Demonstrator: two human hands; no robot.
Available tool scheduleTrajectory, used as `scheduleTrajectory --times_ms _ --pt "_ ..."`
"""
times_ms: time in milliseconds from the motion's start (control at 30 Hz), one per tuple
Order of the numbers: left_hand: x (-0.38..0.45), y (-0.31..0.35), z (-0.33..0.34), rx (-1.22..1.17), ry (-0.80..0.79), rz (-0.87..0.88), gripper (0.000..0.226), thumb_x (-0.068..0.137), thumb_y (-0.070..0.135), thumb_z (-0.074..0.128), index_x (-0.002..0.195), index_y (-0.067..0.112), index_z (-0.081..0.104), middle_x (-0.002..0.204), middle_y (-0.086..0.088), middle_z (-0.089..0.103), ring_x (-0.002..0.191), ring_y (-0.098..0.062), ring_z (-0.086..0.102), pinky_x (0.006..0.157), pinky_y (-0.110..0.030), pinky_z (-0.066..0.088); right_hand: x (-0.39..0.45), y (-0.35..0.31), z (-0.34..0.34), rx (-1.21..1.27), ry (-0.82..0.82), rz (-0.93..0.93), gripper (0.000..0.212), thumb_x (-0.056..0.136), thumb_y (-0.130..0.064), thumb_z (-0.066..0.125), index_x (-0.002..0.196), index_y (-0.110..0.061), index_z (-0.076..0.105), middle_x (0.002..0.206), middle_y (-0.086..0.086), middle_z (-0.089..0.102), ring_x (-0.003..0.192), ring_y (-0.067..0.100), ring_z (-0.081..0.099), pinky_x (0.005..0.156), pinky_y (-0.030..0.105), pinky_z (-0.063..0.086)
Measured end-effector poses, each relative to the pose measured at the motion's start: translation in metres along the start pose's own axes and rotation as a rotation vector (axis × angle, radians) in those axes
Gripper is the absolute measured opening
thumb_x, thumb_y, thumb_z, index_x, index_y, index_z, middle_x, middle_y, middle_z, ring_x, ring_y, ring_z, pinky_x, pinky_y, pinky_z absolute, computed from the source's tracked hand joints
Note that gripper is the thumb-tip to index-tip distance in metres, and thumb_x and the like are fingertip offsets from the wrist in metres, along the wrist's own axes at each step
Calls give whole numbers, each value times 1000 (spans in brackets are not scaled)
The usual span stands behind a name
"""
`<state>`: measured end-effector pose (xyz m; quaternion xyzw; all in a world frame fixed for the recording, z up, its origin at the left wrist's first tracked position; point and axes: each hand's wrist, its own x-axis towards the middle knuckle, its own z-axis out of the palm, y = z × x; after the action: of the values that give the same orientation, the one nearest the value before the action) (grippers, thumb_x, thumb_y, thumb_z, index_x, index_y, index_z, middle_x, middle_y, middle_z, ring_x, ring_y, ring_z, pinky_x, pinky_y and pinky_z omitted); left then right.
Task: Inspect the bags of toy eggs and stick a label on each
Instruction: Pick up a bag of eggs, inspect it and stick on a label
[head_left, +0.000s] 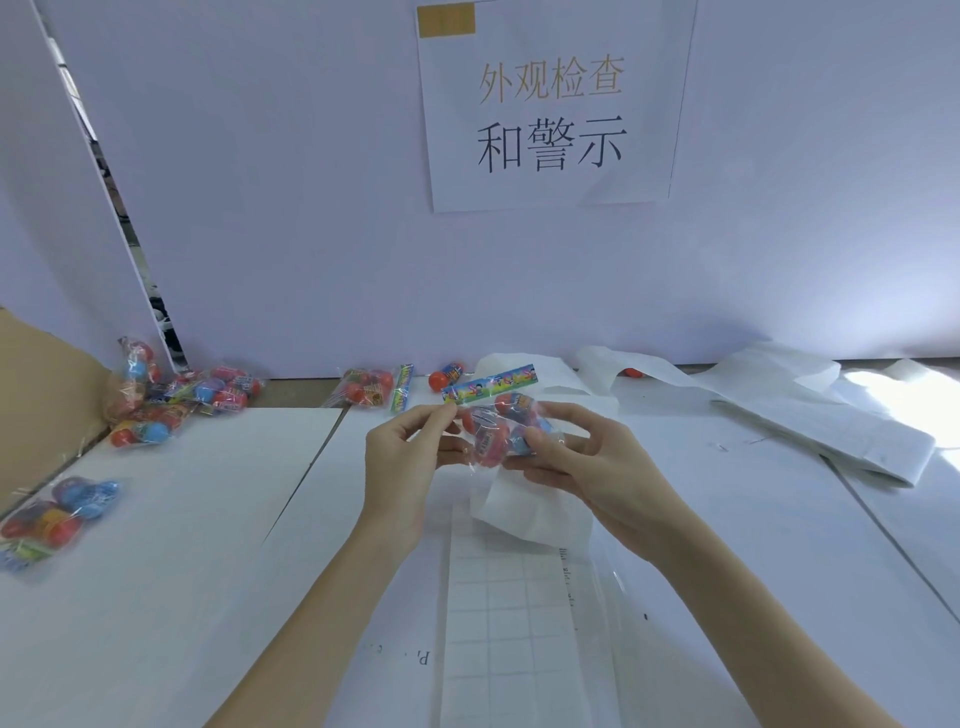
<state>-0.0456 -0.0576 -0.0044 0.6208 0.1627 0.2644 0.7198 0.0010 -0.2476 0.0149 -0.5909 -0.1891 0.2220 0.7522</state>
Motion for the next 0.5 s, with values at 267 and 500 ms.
scheduleTrajectory --times_ms 267,500 --pt "-2 0 2 142 -264 68 47 87 32 81 129 30 61 82 2 68 65 -19 66 66 -24 55 3 7 1 -67 212 -128 36 97 -12 72 128 -18 56 97 11 81 91 27 79 73 25 61" --pt "-3 -2 3 169 -143 190 46 84 9 86 121 23 62 77 -4 72 64 -22 71 65 -26 58 3 10 2 -144 248 -192 25 98 -14 71 113 -15 50 88 5 81 82 23 80 63 21 57"
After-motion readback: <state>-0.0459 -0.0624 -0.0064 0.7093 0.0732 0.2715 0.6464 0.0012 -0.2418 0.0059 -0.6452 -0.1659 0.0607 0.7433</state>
